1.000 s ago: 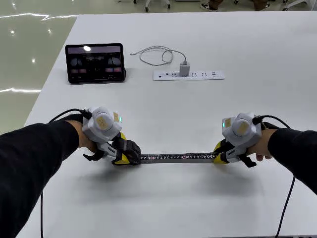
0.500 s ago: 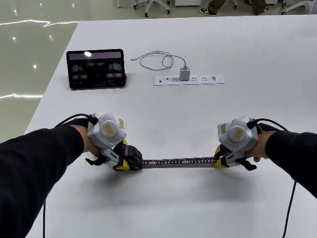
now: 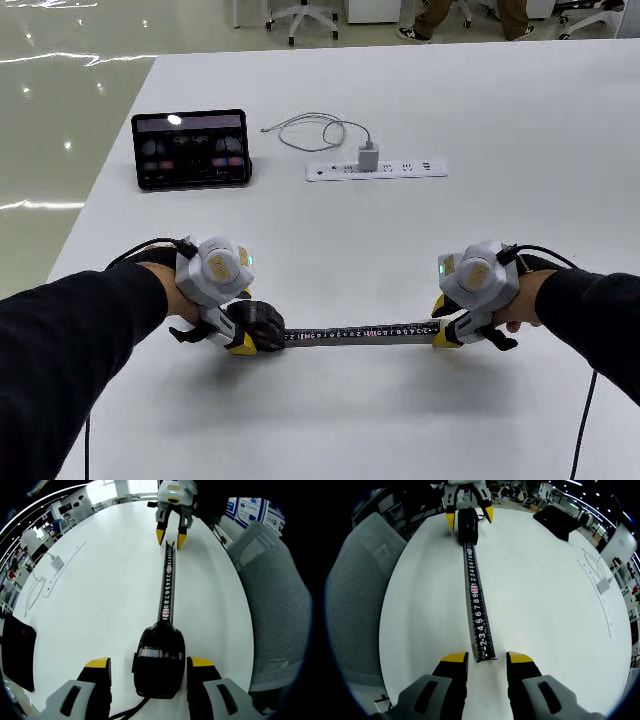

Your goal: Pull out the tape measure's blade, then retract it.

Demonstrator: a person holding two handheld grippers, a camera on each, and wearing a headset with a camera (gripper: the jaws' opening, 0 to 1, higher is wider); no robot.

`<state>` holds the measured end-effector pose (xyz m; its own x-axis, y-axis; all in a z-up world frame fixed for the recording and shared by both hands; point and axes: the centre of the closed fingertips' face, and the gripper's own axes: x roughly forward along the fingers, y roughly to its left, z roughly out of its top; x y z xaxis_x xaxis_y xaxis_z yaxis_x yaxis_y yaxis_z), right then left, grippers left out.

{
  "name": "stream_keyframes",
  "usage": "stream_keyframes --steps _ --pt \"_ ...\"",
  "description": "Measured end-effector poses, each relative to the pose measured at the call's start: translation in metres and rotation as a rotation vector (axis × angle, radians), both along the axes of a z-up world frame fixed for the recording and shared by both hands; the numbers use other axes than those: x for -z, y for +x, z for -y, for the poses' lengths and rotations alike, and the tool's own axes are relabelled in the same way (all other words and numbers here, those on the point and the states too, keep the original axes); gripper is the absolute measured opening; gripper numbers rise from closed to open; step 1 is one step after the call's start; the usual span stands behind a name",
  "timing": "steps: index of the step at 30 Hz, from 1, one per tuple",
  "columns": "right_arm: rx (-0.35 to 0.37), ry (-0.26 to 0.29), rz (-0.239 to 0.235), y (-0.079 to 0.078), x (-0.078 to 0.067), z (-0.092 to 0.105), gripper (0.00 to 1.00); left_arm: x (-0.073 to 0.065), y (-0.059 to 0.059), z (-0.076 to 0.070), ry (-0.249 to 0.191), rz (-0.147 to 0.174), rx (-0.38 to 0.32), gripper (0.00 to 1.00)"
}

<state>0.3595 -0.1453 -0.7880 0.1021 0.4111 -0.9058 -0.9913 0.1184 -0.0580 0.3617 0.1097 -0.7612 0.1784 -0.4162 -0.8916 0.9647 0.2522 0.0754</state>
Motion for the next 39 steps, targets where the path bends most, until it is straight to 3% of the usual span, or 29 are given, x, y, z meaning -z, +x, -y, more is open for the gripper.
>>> stream_keyframes --steps 3,6,10,14,17,19,20,21,23,25,26,27,28,29,30,32,35,39 --pt "0.03 0.0 0.003 -0.001 -0.003 0.002 0.33 -0.004 0.003 -0.003 -0.006 0.013 -0.027 0.63" --pt "0.071 0.003 -0.005 -0.002 -0.004 0.005 0.38 -0.005 0.001 -0.006 -0.024 -0.003 -0.068 0.67" --pt "0.111 0.018 0.0 -0.004 -0.007 0.008 0.45 -0.007 -0.002 -0.008 -0.049 -0.014 -0.146 0.85" --pt "0.154 0.043 0.011 -0.005 -0.01 0.011 0.52 -0.009 -0.004 -0.012 -0.084 -0.012 -0.207 0.95" --pt "0.208 0.094 0.042 -0.003 -0.016 0.008 0.61 -0.014 -0.001 -0.012 -0.127 0.013 -0.245 1.0" --pt "0.238 0.111 0.038 -0.006 -0.018 0.008 0.64 -0.022 0.005 -0.014 -0.168 0.064 -0.278 1.0" --pt "0.256 0.127 0.041 -0.005 -0.02 0.007 0.64 -0.024 0.006 -0.017 -0.18 0.073 -0.308 1.0" --pt "0.273 0.138 0.048 -0.006 -0.023 0.007 0.65 -0.027 0.007 -0.021 -0.204 0.066 -0.359 1.0" --pt "0.298 0.147 0.06 -0.007 -0.024 0.009 0.67 -0.034 0.008 -0.025 -0.261 0.085 -0.429 1.0" --pt "0.316 0.164 0.062 -0.008 -0.025 0.011 0.7 -0.036 0.006 -0.033 -0.277 0.084 -0.483 1.0" --pt "0.344 0.201 0.05 -0.01 -0.028 0.009 0.69 -0.039 0.003 -0.035 -0.312 0.089 -0.505 1.0" --pt "0.348 0.209 0.048 -0.012 -0.029 0.01 0.68 -0.043 0.007 -0.037 -0.341 0.142 -0.496 0.99" --pt "0.343 0.202 0.055 -0.015 -0.03 0.013 0.67 -0.046 0.006 -0.043 -0.349 0.185 -0.509 0.98" --pt "0.348 0.203 0.061 -0.016 -0.03 0.014 0.68 -0.046 0.002 -0.046 -0.352 0.184 -0.53 1.0" --pt "0.358 0.211 0.063 -0.017 -0.031 0.015 0.68 -0.046 -0.001 -0.049 -0.364 0.181 -0.551 1.0" --pt "0.385 0.232 0.032 -0.026 -0.033 0.018 0.66 -0.045 -0.012 -0.054 -0.406 0.137 -0.617 1.0" --pt "0.404 0.231 0.049 -0.033 -0.033 0.028 0.71 -0.048 -0.022 -0.06 -0.453 0.149 -0.67 1.0" --pt "0.453 0.263 0.056 -0.046 -0.039 0.038 0.78 -0.044 -0.044 -0.07 -0.454 0.135 -0.719 1.0"
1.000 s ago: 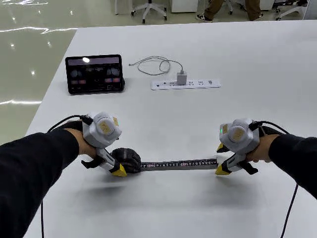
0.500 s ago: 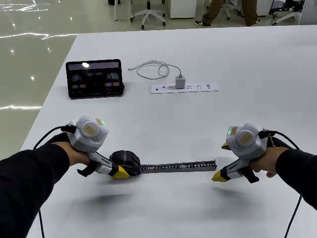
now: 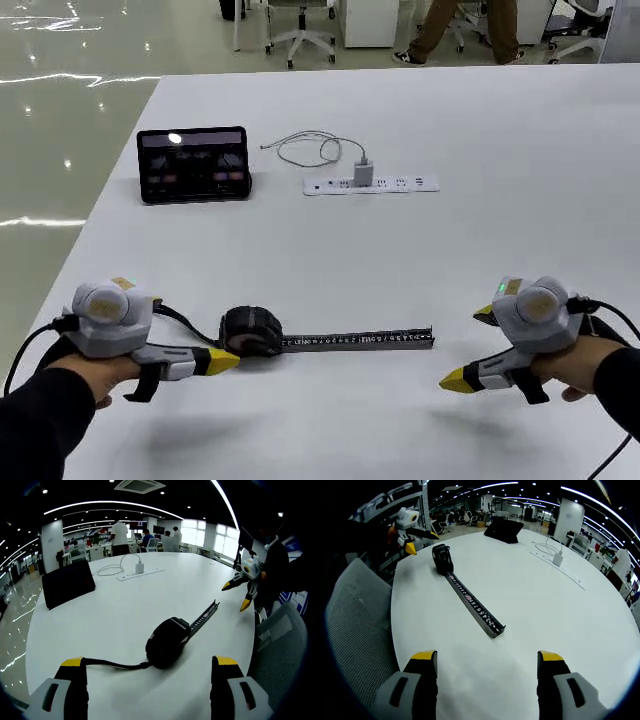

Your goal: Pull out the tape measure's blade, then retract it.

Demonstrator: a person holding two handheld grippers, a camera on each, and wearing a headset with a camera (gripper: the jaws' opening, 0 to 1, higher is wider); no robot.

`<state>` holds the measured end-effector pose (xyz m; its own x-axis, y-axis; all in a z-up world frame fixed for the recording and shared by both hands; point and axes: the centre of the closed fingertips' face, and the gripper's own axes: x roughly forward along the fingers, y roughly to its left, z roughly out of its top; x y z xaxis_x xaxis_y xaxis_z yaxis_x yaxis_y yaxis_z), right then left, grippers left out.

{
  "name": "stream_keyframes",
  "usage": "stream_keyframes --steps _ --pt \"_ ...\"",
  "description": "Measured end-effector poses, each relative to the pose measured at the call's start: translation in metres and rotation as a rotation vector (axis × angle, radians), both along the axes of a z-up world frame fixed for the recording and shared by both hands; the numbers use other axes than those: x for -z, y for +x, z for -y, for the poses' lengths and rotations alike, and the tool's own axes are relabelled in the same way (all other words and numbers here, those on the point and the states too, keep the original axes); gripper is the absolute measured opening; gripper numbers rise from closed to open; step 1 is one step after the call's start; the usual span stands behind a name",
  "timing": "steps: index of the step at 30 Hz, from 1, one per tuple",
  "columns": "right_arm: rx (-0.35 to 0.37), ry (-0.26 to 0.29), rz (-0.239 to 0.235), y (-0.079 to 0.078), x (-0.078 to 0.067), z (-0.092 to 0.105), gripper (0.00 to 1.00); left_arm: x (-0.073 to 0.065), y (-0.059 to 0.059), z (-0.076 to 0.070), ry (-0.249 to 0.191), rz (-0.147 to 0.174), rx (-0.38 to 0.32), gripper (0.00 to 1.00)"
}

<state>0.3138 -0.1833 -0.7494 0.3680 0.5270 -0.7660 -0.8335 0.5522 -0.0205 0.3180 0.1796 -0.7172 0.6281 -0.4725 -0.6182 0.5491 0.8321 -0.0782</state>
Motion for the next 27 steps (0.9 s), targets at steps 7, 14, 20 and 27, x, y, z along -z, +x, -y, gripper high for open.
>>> stream_keyframes --steps 7,14,20,27 --pt "0.06 0.045 0.039 -0.02 -0.006 0.017 0.81 -0.014 -0.025 -0.011 0.005 0.037 -0.013 1.0" --pt "0.113 0.065 0.089 -0.037 -0.013 0.035 0.78 -0.001 -0.047 -0.024 0.018 0.022 -0.025 1.0" --pt "0.167 0.1 0.136 -0.044 -0.028 0.051 0.87 -0.008 -0.058 -0.022 -0.026 0.042 -0.026 1.0" --pt "0.197 0.091 0.152 -0.056 -0.029 0.073 0.91 -0.017 -0.065 -0.012 -0.049 0.07 -0.008 1.0"
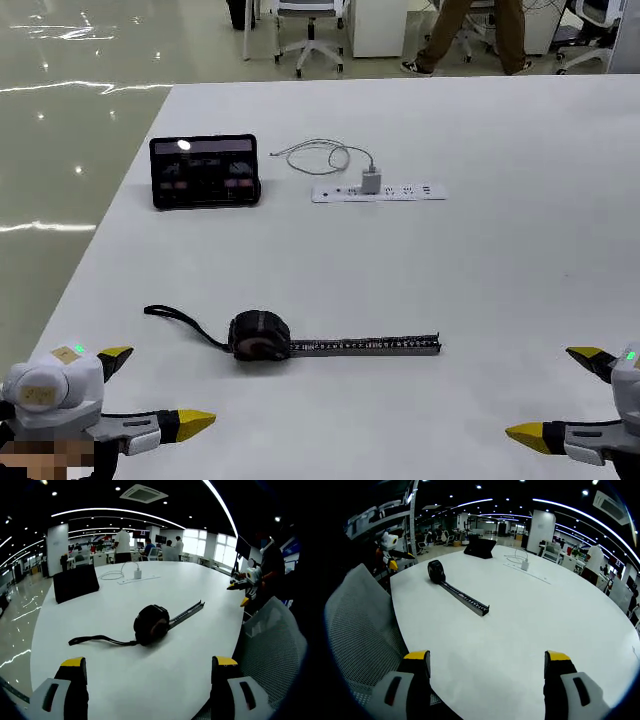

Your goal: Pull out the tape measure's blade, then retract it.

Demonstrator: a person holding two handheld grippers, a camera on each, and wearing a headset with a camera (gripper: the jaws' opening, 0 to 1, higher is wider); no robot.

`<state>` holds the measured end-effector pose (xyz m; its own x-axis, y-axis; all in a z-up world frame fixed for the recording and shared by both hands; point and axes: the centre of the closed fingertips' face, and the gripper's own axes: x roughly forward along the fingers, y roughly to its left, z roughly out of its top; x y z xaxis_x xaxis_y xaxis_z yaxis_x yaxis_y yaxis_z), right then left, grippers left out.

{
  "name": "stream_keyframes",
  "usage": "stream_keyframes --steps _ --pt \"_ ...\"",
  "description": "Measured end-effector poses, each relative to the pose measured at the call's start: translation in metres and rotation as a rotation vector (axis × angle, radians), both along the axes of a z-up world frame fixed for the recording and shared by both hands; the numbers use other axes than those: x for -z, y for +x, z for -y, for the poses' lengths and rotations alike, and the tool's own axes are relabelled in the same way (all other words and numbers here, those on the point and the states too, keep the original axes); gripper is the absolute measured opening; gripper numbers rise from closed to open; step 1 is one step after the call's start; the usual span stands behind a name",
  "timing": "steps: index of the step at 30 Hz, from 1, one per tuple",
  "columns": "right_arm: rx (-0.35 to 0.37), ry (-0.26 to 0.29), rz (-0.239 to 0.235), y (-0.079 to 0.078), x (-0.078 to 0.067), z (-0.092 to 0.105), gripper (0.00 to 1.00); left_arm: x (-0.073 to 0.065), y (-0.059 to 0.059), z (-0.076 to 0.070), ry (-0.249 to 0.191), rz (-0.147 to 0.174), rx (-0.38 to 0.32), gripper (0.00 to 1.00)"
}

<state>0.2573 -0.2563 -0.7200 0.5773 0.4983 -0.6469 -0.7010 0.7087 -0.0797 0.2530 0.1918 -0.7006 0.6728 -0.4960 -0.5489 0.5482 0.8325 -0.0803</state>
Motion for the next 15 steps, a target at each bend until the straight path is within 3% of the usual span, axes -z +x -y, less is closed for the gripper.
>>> stream_keyframes --steps 3,7,9,15 --pt "0.022 0.004 0.002 -0.003 0.002 0.008 0.97 0.002 -0.002 0.0 0.024 0.004 0.007 1.0" --pt "0.017 0.0 0.007 -0.016 0.002 0.007 0.98 0.003 -0.001 -0.006 0.045 0.012 -0.012 1.0" --pt "0.003 0.012 0.012 -0.019 0.0 0.005 0.98 0.004 -0.004 -0.007 0.04 -0.002 -0.017 1.0" --pt "0.014 0.023 0.001 -0.022 -0.003 0.009 1.0 0.005 -0.008 -0.012 0.034 -0.003 -0.037 1.0"
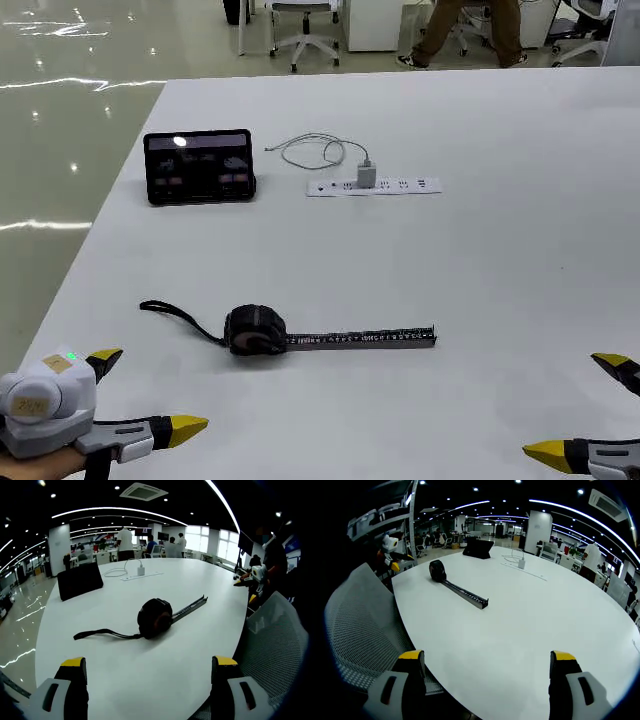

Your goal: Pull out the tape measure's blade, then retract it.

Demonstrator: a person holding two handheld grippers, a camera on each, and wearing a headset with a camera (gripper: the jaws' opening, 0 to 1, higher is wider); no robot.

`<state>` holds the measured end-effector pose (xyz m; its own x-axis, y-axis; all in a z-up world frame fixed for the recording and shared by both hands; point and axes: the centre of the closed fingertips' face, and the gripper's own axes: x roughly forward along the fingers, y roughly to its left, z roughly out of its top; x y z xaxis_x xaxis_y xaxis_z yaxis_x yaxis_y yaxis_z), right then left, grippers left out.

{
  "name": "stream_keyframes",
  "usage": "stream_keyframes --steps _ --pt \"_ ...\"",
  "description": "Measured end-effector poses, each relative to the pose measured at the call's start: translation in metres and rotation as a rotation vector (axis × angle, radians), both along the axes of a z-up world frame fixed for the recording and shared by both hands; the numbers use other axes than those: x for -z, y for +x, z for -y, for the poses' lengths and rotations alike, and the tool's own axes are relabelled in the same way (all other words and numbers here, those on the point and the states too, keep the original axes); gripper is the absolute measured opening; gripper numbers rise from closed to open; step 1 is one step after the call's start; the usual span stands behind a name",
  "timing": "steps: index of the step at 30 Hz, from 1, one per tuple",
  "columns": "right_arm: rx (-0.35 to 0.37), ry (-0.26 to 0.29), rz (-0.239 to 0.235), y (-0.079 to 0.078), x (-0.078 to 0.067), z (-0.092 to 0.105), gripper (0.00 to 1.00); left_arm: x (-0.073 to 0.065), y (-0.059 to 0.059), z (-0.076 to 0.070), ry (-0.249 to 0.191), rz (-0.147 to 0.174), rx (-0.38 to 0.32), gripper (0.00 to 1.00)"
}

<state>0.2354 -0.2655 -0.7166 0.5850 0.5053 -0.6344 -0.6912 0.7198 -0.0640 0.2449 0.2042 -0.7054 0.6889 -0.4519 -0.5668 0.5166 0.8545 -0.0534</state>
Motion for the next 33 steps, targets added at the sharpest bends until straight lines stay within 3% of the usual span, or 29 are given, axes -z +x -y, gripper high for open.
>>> stream_keyframes --steps 9,14,24,33 --pt "0.003 0.009 0.0 -0.003 0.0 0.009 1.0 -0.003 0.002 -0.009 0.022 0.018 -0.03 1.0" --pt "0.013 0.01 -0.011 -0.003 0.001 0.013 1.0 -0.003 0.002 -0.01 0.019 0.008 -0.033 1.0" --pt "-0.006 -0.001 -0.009 0.005 -0.007 0.013 1.0 -0.005 0.009 0.001 0.018 0.013 -0.028 1.0" --pt "-0.05 -0.015 -0.016 0.011 -0.011 0.008 1.0 0.0 0.018 0.019 0.025 -0.009 -0.021 1.0"
